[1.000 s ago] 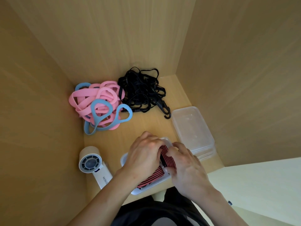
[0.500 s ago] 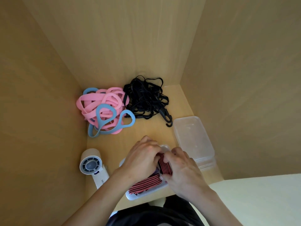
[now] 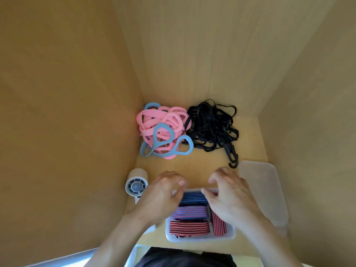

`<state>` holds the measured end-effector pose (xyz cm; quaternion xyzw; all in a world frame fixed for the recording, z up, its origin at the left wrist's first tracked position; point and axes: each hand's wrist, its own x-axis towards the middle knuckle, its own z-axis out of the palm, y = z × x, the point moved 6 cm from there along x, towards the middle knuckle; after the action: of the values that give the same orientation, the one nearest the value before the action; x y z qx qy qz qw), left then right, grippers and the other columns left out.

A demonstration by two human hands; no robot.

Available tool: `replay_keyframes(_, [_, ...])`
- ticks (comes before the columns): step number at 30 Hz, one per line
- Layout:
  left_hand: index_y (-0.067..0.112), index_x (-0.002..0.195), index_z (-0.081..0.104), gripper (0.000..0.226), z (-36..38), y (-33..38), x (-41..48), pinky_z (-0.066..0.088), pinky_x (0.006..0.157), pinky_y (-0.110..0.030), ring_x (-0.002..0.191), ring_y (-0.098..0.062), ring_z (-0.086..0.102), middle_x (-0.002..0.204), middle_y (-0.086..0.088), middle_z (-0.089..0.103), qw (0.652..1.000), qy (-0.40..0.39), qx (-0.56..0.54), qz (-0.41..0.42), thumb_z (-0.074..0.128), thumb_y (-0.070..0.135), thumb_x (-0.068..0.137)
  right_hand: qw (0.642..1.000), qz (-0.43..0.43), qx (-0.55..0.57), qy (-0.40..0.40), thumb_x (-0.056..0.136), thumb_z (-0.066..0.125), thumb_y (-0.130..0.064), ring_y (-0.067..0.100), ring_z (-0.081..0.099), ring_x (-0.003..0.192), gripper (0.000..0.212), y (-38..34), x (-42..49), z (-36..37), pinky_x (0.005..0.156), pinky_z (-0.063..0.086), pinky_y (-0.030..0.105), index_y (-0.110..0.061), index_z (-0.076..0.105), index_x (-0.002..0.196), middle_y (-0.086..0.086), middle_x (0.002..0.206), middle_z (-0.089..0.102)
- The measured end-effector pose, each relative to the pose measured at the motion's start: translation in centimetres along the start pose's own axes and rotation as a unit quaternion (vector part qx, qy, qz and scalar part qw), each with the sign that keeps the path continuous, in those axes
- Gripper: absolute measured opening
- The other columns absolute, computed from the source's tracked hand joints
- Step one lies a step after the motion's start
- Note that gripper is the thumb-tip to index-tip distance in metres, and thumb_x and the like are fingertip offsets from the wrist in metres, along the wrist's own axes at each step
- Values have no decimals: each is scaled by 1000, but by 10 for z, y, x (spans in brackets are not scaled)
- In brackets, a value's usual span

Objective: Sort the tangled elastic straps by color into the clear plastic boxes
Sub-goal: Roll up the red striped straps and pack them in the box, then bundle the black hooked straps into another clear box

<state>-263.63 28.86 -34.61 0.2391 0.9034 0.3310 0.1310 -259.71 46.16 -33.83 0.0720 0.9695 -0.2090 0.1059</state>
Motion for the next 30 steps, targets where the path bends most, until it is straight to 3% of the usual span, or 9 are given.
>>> replay_keyframes(7, [27, 107, 73, 18, -9, -23, -12, 52, 87, -28, 98, 2, 61, 99, 21, 68, 996, 49, -22, -69, 63, 17, 96, 999, 36, 40, -5, 96, 58, -47, 15, 55, 105, 28, 14, 36, -14, 94, 44, 31, -25, 59, 113, -9, 120, 56])
replay_keyframes(10, [34, 114, 69, 21, -4, -24, -13, 49, 93, -24, 106, 8, 56, 108, 26, 64, 997, 22, -22, -76, 68, 34, 93, 997, 54, 53, -27, 96, 59, -48, 14, 57, 107, 30, 26, 45, -16, 90, 48, 31, -26, 58, 117, -9, 122, 56])
replay_keyframes(14, [52, 138, 41, 88, 18, -20, -21, 28, 100, -5, 128, 25, 23, 135, 43, 33, 990, -105, -30, -91, 73, 79, 61, 995, 51, 48, -73, 95, 59, -52, 10, 57, 103, 30, 33, 44, -6, 87, 49, 30, -31, 59, 116, -12, 116, 55])
replay_keyframes(16, [57, 145, 22, 115, 31, -12, -25, 19, 110, -11, 137, 22, 7, 146, 43, 16, 986, -153, -16, -66, 75, 85, 47, 994, 55, 54, -83, 94, 59, -52, 8, 57, 102, 27, 37, 40, 1, 86, 49, 29, -33, 59, 115, -14, 113, 55])
replay_keyframes(19, [60, 148, -1, 138, 45, 1, -27, 4, 122, -31, 148, 4, -11, 158, 28, -1, 980, -195, 38, -29, 77, 85, 37, 993, 68, 78, -65, 95, 61, -47, 6, 57, 101, 19, 46, 33, 5, 88, 51, 30, -34, 61, 108, -17, 108, 57])
replay_keyframes(22, [52, 150, -11, 143, 52, 5, -22, -9, 124, -40, 148, 0, -17, 157, 23, -4, 973, -212, 94, 0, 80, 79, 44, 990, 85, 111, -26, 94, 63, -42, 3, 59, 96, 8, 60, 26, 3, 86, 54, 31, -35, 63, 98, -19, 102, 61])
replay_keyframes(25, [46, 152, -10, 138, 53, 3, -14, -5, 125, -41, 146, 0, -10, 153, 19, 5, 968, -223, 116, 15, 80, 73, 51, 984, 111, 136, 11, 93, 64, -34, 0, 60, 89, 2, 78, 19, 2, 81, 55, 31, -34, 64, 91, -20, 94, 63])
replay_keyframes(30, [49, 151, -5, 132, 52, -1, -2, 5, 122, -33, 137, 3, 3, 140, 22, 16, 970, -217, 104, 45, 75, 75, 48, 968, 186, 156, 66, 91, 65, -27, 4, 63, 80, 10, 106, 8, 2, 72, 54, 29, -32, 65, 82, -17, 83, 66])
